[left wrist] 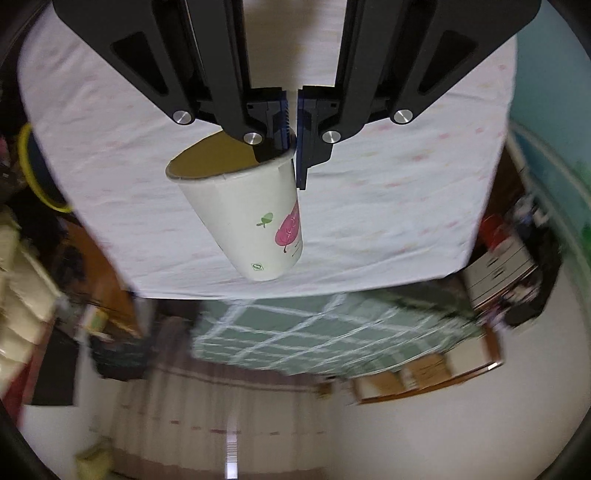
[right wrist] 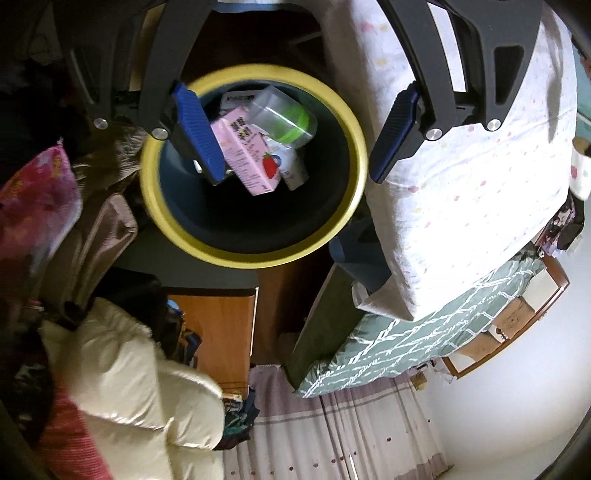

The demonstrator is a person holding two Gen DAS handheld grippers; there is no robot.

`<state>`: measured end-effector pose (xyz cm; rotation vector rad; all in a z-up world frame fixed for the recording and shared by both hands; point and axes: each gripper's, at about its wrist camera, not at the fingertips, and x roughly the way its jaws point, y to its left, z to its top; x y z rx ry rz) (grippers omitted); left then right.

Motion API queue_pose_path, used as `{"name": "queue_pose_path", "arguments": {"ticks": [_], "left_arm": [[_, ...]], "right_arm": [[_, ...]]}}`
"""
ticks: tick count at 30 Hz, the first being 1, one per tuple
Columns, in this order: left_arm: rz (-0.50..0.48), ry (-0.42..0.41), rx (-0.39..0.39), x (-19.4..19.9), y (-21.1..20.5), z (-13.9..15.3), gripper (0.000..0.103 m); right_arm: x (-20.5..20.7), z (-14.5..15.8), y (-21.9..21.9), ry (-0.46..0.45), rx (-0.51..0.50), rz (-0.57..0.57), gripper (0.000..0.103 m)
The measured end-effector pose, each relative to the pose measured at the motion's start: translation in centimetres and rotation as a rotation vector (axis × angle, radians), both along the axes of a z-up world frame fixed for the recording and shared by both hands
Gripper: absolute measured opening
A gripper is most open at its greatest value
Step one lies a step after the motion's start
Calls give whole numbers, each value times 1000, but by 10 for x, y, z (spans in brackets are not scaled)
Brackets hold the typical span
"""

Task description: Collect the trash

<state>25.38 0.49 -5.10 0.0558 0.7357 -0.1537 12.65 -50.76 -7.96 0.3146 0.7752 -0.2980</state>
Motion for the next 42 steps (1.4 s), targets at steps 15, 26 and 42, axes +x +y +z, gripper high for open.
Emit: {"name": "queue_pose_path", "arguments": {"ticks": [15, 26, 42], "left_arm": [[-578, 59, 43, -18, -318, 3, 4], [-646, 210, 147, 5, -433, -64, 4], [-587, 146, 87, -22, -401, -43, 86]], "right_arm": [[-74, 3, -44, -31, -49, -67, 79], [-90, -6, -62, -17, -41, -99, 79], [-101, 6, -50, -39, -55, -78, 79]]}}
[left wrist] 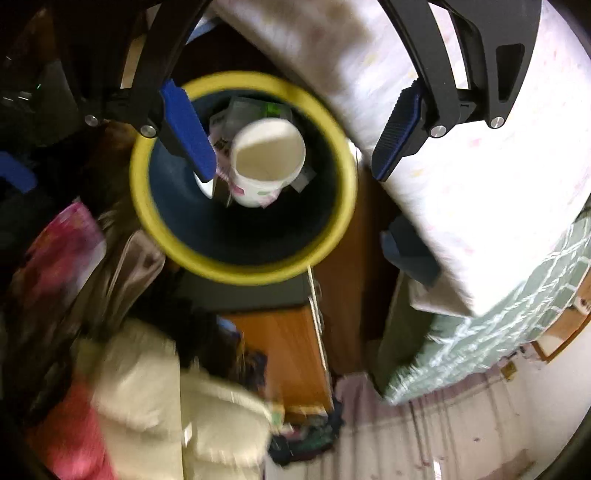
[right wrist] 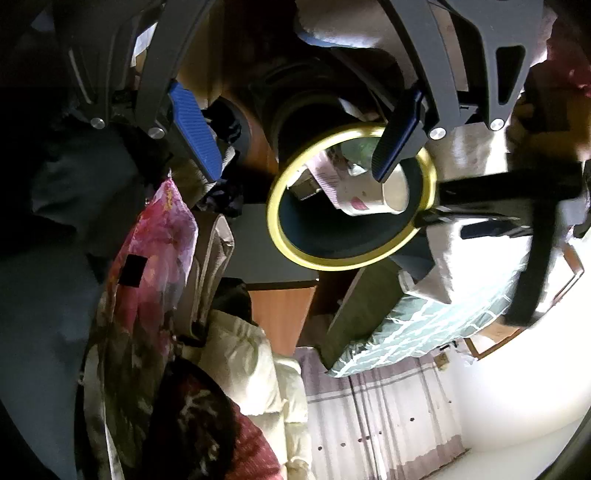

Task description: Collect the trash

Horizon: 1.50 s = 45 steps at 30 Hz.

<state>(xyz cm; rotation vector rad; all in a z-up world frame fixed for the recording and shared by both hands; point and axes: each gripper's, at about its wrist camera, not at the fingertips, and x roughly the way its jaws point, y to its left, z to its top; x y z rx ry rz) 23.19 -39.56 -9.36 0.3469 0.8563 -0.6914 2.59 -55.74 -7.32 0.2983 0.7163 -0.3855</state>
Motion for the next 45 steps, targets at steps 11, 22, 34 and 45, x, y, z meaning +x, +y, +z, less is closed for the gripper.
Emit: {"name": "queue_pose_path", "arguments": {"ticks": [11, 22, 34, 45], "left_arm": [[361, -245, -211, -103, 227, 103, 98], [662, -341, -212, -195, 367, 119, 98], [716, -375, -237, -248, 398, 123, 98], [723, -386, -240, -257, 402, 129, 98]], "right_arm": [[-4, 30, 55, -88, -36, 130, 80], [-41, 76, 115, -195, -149, 239, 87], [-69, 86, 136, -247, -149, 287, 89], [-65, 87, 145, -255, -139, 320, 89]]}}
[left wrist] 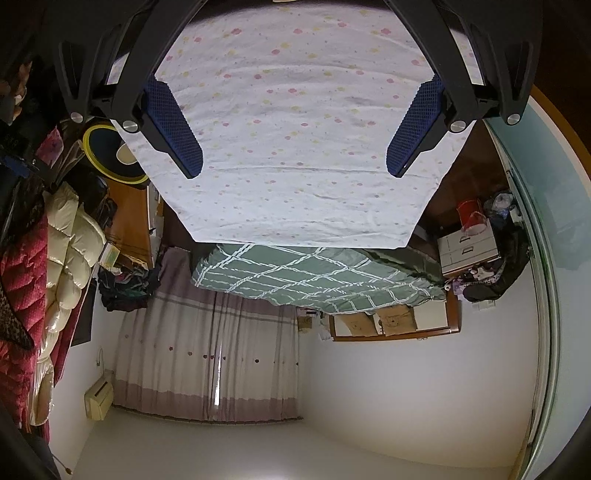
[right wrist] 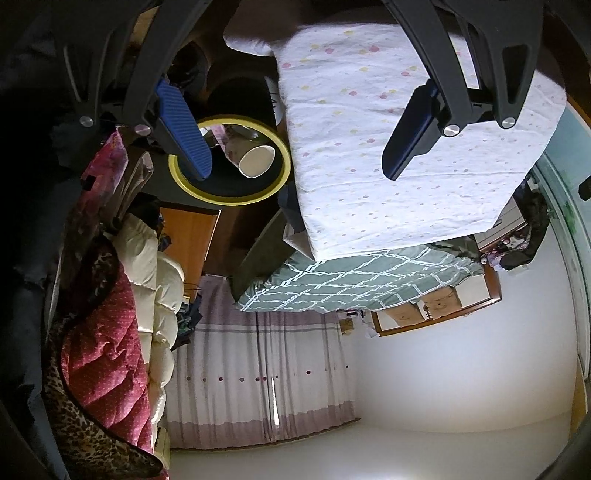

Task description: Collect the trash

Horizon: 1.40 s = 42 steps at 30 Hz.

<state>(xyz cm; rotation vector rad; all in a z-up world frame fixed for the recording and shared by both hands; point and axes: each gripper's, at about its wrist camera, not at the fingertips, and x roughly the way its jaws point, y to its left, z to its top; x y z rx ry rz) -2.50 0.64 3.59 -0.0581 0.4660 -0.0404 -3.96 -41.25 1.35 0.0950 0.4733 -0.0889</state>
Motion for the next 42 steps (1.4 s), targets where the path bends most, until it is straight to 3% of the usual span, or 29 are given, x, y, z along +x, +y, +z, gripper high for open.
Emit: {"name": "queue_pose_path", "arguments": {"ticks": [42], "left_arm": [[-4, 40, 1, 17, -7, -12, 98]], "right_arm": [[6, -4, 2, 16, 10, 18, 89]]}}
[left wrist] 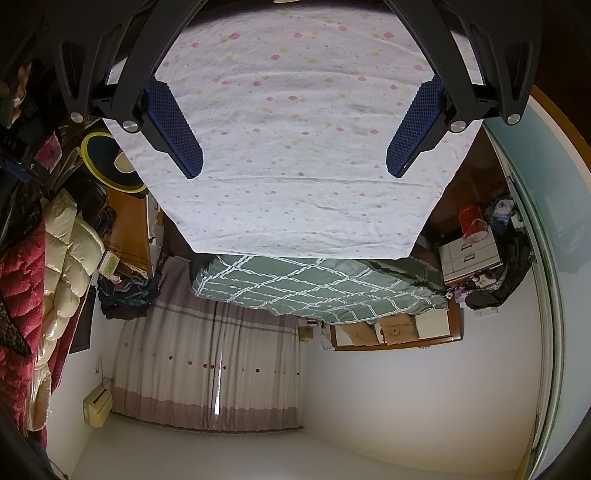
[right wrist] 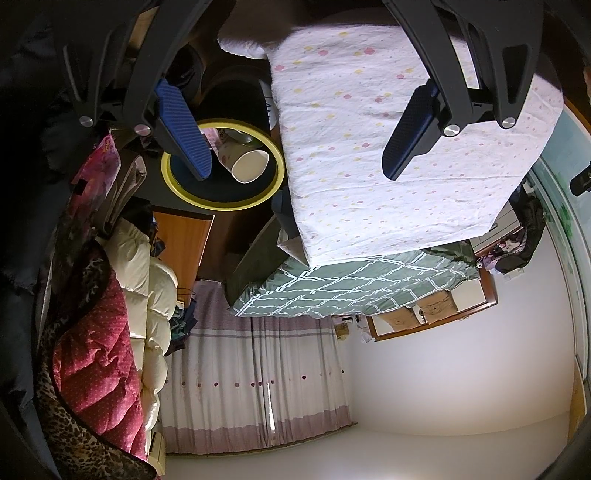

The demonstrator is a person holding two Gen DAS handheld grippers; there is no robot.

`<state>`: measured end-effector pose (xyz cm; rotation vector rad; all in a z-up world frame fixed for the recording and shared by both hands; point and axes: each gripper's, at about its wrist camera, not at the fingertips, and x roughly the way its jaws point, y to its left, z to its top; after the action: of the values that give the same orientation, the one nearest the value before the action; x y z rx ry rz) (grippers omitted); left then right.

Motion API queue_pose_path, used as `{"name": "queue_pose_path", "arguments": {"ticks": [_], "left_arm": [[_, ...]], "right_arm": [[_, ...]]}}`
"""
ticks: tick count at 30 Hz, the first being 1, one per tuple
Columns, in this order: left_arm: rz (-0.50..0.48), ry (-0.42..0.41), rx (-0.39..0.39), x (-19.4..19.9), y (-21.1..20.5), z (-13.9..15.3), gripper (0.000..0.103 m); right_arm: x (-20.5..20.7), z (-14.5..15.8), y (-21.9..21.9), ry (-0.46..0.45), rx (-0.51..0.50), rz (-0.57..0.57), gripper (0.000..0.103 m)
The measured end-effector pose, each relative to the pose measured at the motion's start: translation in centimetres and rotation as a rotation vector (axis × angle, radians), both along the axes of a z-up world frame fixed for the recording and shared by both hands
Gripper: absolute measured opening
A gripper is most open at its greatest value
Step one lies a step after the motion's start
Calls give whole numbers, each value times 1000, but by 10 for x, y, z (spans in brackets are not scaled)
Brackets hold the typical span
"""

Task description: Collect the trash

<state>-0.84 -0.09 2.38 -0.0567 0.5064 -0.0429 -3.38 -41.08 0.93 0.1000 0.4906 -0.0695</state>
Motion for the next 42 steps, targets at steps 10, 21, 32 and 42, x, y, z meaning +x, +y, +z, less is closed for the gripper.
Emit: {"name": "queue_pose_path", "arguments": {"ticks": [10, 21, 32, 42], "left_arm": [[-3, 18, -4, 4, -1, -5, 98], [-3, 22, -2, 4, -2, -6, 98], [-3, 33, 1, 4, -4, -9, 98], [-5, 34, 3, 5, -3, -11, 98]], "right_arm": [[1, -1, 0, 6, -2, 4, 89], [1, -2, 2, 8, -2, 5, 89], [2, -3, 3, 13, -1, 4, 89], [3, -4, 3, 14, -1, 4, 89]]}}
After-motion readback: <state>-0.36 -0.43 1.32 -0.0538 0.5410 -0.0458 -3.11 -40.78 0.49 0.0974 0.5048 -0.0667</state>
